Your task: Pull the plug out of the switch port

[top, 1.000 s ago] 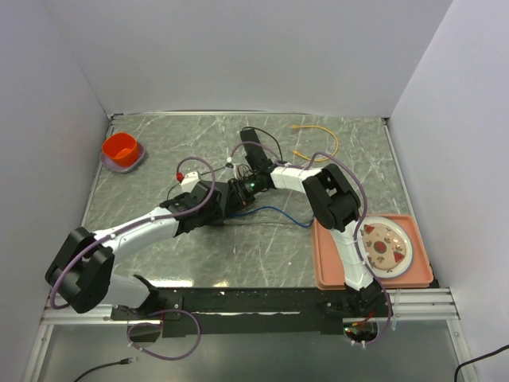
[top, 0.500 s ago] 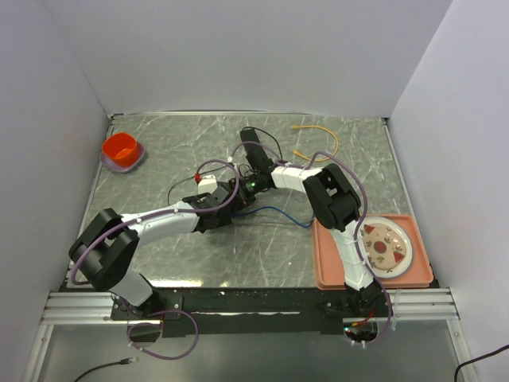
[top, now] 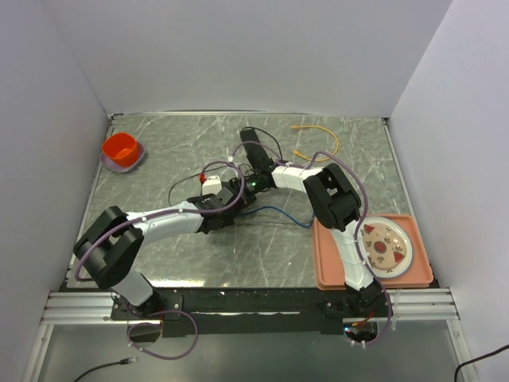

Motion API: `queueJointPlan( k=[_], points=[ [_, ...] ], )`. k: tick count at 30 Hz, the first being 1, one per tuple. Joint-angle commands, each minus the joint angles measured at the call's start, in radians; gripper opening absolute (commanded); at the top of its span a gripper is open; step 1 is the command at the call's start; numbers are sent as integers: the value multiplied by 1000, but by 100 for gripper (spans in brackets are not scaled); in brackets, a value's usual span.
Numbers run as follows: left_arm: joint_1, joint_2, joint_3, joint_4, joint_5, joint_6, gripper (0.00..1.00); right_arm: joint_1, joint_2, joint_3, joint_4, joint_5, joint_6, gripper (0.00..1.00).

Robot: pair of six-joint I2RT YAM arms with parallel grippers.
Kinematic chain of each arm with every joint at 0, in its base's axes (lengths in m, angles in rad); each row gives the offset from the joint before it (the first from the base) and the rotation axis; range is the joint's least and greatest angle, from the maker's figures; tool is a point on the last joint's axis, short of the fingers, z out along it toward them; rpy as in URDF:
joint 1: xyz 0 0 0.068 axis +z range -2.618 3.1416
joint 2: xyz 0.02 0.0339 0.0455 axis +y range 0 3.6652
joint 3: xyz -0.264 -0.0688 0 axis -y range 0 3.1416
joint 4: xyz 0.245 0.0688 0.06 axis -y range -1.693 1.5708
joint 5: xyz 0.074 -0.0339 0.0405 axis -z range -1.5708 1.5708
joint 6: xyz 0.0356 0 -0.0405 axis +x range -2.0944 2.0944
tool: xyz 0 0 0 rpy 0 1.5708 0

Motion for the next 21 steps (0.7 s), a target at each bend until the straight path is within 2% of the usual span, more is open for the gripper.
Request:
queueJointPlan(
  k=[1, 12, 21],
  points=[
    [-19, 37, 20, 61, 43, -8, 66, -12, 34, -2, -74, 127, -39, 0],
    [-1, 121, 63, 12, 42, -48, 66, -11, 25, -14, -83, 127, -45, 0],
    [85, 57, 8, 52, 92, -57, 66, -8, 25, -19, -100, 136, -52, 0]
  ],
)
